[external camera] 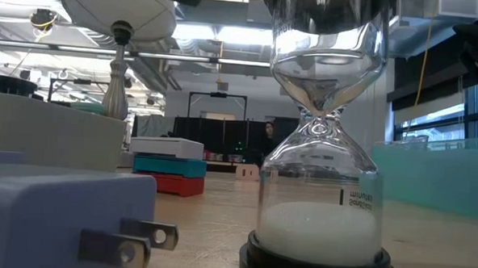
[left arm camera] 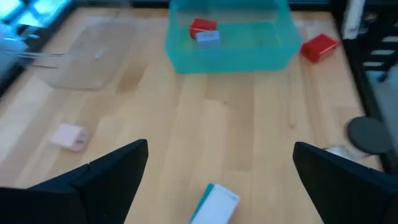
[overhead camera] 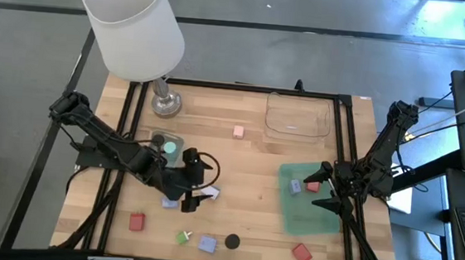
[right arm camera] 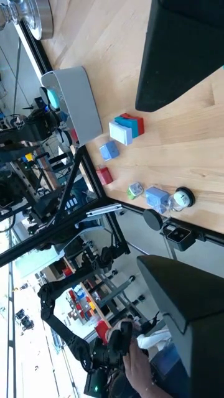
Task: Pick & Place Office items
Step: Put the top blue charger adapter into the green bin
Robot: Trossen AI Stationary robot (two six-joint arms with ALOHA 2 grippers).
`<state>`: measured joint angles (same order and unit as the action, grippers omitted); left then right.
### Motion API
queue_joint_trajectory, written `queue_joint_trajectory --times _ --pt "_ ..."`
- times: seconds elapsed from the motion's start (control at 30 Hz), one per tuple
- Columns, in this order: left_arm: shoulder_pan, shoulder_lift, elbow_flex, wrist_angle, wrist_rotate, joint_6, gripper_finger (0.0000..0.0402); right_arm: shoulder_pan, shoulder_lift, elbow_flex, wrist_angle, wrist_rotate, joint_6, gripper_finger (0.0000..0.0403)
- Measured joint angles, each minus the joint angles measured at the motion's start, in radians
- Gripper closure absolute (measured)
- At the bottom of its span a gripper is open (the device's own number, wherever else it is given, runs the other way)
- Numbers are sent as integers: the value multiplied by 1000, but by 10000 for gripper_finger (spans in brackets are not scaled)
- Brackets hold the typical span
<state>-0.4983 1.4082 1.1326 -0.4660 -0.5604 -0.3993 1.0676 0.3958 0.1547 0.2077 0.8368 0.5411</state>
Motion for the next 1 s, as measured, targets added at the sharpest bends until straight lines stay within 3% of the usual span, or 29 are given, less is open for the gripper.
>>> queue_joint_trajectory --times 0.17,0.43,0.67,0.8,1.0 --pt "-60 0 0 -90 -61 -19 2 0 0 0 0 0 0 3" --pt "-194 -1 -21 -313 -160 -222 2 0 0 0 0 0 0 3" --pt "-306 -1 -52 -316 -260 -371 2 0 0 0 0 0 0 3" --pt "-327 -1 -69 -312 -225 -454 2 0 0 0 0 0 0 3" --pt "-340 -1 -100 -293 -86 -440 2 0 0 0 0 0 0 3"
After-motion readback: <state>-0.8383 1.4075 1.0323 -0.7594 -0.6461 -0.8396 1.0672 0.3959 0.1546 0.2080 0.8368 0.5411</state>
